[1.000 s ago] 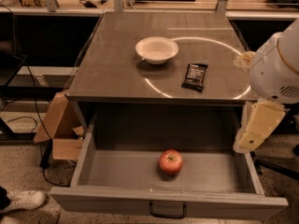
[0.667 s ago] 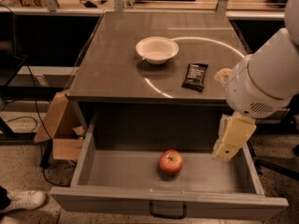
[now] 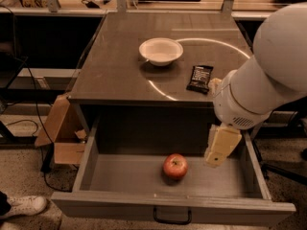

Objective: Pick apple from top drawer and place on counter

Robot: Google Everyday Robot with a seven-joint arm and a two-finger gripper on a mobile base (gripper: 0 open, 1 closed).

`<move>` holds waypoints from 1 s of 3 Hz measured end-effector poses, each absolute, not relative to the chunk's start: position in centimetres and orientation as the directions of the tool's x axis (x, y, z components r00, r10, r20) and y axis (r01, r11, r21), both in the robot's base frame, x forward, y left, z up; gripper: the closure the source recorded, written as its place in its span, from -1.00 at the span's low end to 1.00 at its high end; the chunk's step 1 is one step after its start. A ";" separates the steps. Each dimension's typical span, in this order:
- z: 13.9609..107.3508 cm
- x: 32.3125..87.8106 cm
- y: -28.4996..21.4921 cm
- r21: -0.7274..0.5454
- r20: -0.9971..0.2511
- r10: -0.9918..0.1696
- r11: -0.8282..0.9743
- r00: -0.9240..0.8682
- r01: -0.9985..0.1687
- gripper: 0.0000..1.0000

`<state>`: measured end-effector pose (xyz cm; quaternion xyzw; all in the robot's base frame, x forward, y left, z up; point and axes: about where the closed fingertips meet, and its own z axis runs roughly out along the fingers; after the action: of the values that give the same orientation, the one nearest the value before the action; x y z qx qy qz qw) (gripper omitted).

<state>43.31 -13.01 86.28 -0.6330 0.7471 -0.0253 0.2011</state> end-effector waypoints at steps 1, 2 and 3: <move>85.7 43.0 -12.8 -0.286 -0.268 -0.957 0.188 -0.110 -0.939 -1.00; 82.4 42.4 -11.7 -0.252 -0.267 -0.955 0.197 -0.127 -0.948 -1.00; 82.3 42.4 -11.7 -0.251 -0.267 -0.955 0.197 -0.127 -0.948 -1.00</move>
Offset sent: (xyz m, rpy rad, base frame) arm -0.0122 0.0107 -0.0424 -0.0120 0.0290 -0.0101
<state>42.35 -11.73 82.33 -0.6337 0.7507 -0.0100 0.1865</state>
